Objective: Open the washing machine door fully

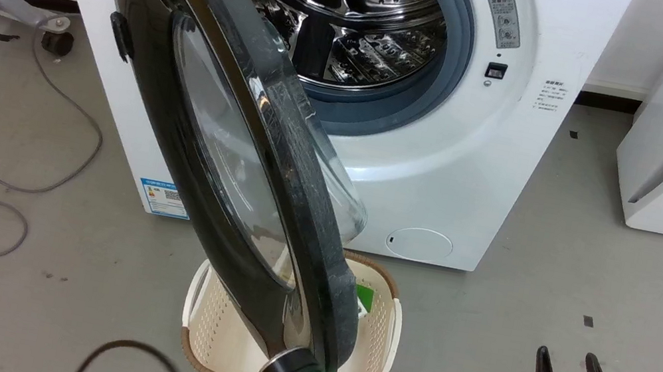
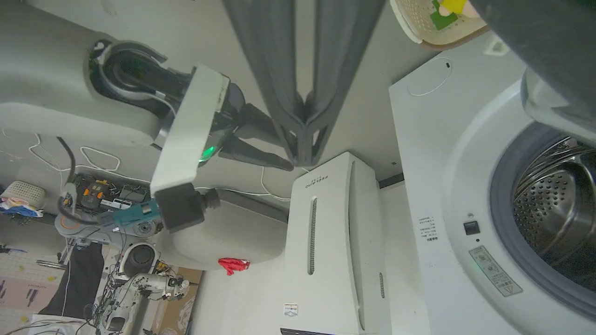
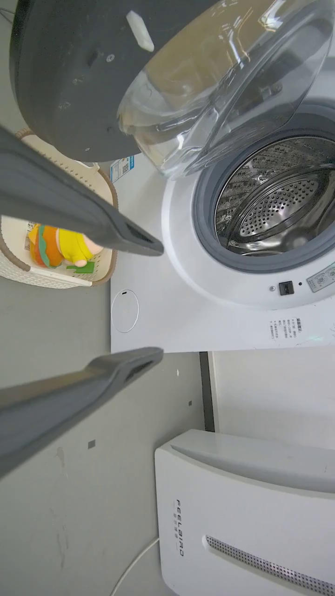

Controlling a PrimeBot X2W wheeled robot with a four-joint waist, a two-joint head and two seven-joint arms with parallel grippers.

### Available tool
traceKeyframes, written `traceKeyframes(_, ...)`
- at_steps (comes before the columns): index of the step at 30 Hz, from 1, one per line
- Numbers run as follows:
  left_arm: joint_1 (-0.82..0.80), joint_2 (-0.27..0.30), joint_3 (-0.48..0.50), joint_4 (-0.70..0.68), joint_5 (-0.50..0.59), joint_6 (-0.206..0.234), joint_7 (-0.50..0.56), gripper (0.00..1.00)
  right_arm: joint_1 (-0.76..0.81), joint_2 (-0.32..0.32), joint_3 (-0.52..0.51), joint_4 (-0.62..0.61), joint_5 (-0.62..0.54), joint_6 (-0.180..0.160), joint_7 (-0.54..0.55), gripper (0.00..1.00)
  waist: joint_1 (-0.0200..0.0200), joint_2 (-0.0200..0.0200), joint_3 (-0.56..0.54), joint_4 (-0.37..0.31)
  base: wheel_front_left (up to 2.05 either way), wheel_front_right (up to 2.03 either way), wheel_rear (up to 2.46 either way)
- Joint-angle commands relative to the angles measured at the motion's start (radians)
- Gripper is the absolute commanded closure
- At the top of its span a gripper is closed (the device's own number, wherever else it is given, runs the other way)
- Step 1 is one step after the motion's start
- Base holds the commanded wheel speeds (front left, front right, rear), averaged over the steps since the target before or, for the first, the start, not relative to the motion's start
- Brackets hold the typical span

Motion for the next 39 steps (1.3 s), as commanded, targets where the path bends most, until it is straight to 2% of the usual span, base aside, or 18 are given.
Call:
traceKeyframes(1, 0.001, 0.003, 0.002, 0.032, -0.001, 0.003, 0.006, 1.0, -0.02, 0.004, 0.001, 0.004, 0.006, 0.001, -0.004, 0.0, 0.0, -0.0001, 0.002, -0.001, 0.0, 0.0, 0.0)
traceKeyframes(6, -0.037, -0.005, 0.034, 0.152, 0.008, 0.044, -0.027, 1.0, -0.025, 0.004, 0.005, 0.012, 0.012, 0.001, -0.004, 0.0, 0.0, -0.0001, 0.006, -0.006, 0.0, 0.0, 0.0)
traceKeyframes(12, -0.113, -0.021, 0.075, 0.288, -0.011, 0.116, -0.096, 1.0, -0.03, 0.004, 0.008, 0.019, 0.02, 0.001, -0.004, 0.0, 0.0, -0.0001, 0.015, -0.012, 0.0, 0.0, 0.0)
traceKeyframes(21, -0.169, -0.026, 0.063, 0.394, -0.058, 0.182, -0.161, 1.0, -0.03, 0.004, 0.013, 0.032, 0.027, 0.001, -0.004, 0.0, 0.0, -0.0001, 0.011, -0.015, 0.0, 0.0, 0.0)
traceKeyframes(29, -0.15, -0.025, 0.066, 0.404, -0.088, 0.222, -0.19, 1.0, -0.024, 0.004, 0.018, 0.04, 0.038, 0.001, -0.004, 0.0, 0.0, -0.0001, 0.005, -0.005, 0.0, 0.0, 0.0)
traceKeyframes(39, -0.052, 0.026, 0.09, 0.314, -0.1, 0.275, -0.205, 1.0, -0.017, 0.004, 0.023, 0.049, 0.044, 0.001, -0.004, 0.0, 0.0, -0.0001, 0.0, 0.009, 0.0, 0.0, 0.0)
